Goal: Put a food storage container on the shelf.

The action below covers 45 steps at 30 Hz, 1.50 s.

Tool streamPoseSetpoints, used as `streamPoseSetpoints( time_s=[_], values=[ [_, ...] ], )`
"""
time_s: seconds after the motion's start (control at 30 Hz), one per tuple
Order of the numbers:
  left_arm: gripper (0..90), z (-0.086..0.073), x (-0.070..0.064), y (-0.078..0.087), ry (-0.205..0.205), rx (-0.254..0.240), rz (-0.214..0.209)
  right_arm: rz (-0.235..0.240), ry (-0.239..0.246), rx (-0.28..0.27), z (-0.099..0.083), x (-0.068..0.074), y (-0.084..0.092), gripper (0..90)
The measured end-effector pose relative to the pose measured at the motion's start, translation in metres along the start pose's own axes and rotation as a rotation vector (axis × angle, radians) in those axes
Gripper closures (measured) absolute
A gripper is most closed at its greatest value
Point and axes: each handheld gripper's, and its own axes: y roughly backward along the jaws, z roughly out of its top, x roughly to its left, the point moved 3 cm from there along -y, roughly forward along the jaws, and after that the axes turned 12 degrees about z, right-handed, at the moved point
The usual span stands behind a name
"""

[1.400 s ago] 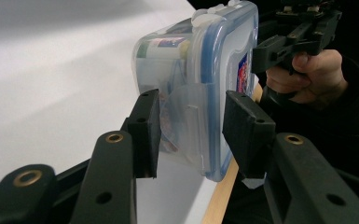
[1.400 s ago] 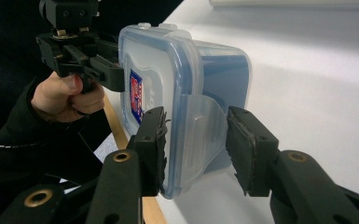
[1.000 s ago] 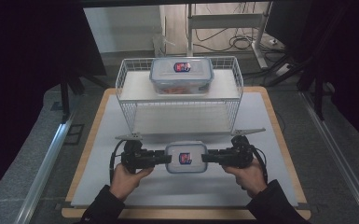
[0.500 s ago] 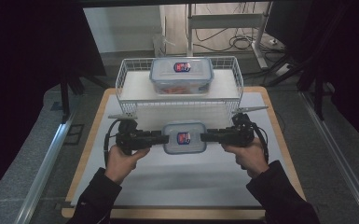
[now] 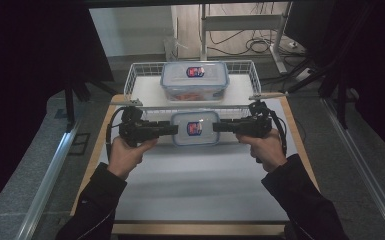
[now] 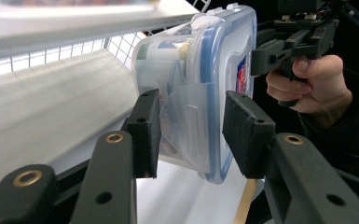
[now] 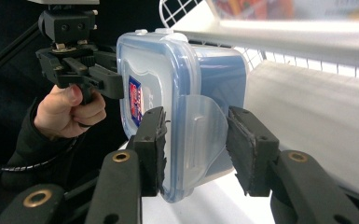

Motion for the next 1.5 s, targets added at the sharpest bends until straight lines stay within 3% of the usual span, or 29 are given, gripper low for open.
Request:
streamPoseSetpoints(
  time_s=[0.6, 1.17, 1.5],
  values=[
    [57.6, 0.051, 0.004, 0.013, 0.001, -0.038, 0.013, 0.000, 0.012, -0.041, 0.050, 0.004, 0.002, 58.2],
    [57.7, 0.103, 0.016, 0.019, 0.021, -0.055, 0.009, -0.011, 0.014, -0.081, 0.098, 0.004, 0.003, 58.1],
    [57.2, 0.124, 0.032, 0.005, 0.069, -0.066, 0.010, -0.037, -0.009, -0.104, 0.121, -0.010, 0.004, 58.0]
  ],
)
